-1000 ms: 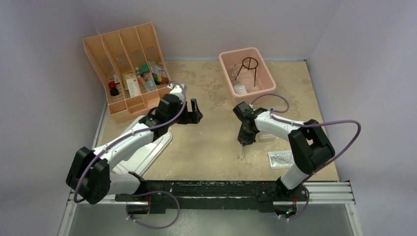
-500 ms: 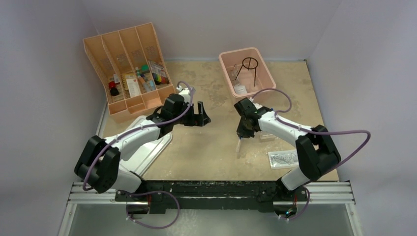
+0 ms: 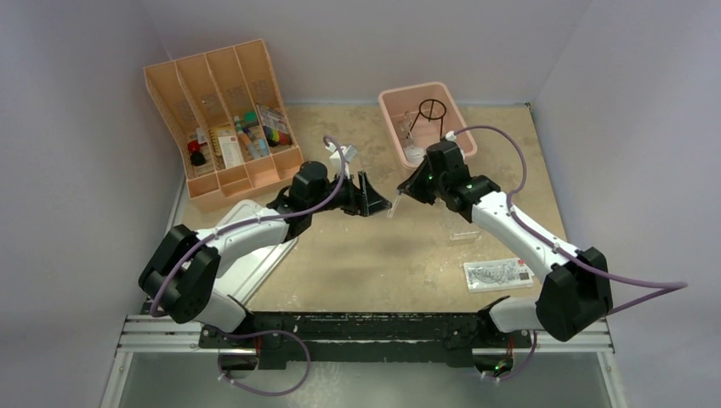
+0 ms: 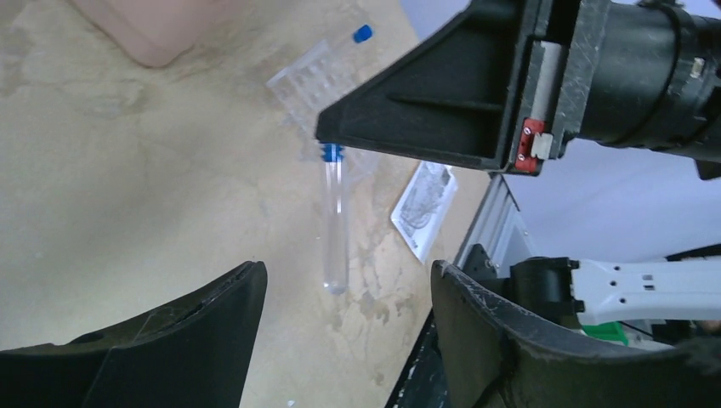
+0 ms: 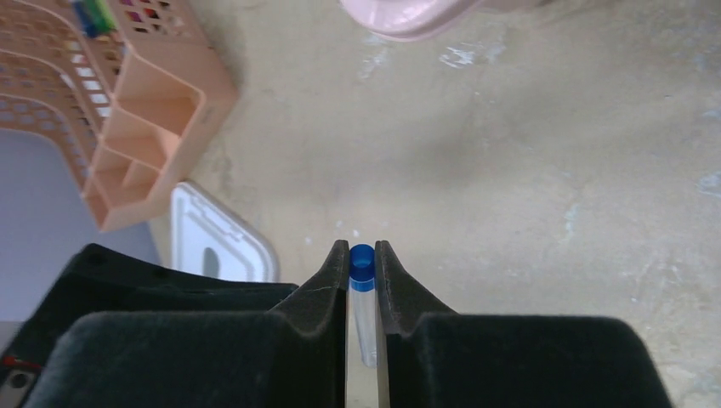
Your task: Organize the chemistry lab equipment
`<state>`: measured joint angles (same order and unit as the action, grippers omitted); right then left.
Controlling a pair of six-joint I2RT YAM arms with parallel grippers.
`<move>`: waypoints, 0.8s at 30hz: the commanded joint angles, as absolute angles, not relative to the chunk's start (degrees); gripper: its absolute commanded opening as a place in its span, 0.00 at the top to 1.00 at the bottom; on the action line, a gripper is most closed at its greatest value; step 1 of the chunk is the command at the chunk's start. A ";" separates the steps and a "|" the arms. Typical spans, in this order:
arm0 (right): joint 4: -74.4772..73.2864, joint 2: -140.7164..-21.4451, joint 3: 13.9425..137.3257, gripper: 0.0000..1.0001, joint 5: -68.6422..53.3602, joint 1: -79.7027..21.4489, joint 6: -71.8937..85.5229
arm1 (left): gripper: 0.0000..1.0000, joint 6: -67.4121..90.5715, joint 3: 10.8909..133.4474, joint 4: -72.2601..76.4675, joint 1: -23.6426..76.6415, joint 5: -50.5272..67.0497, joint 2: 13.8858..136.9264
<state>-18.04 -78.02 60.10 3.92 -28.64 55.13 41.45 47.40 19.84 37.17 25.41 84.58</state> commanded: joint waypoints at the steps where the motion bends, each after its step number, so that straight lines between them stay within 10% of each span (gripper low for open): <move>1: -11.93 -76.11 60.30 0.92 -2.08 -27.31 59.47 | 0.33 43.78 48.01 28.29 38.09 29.84 85.82; 19: -10.01 -75.54 58.54 0.90 -8.10 -25.14 60.03 | 0.87 42.57 51.35 25.12 38.23 35.21 89.31; 24: -12.03 -74.75 58.46 0.63 -11.33 -24.36 54.20 | 1.00 32.44 54.88 11.71 38.11 35.56 87.55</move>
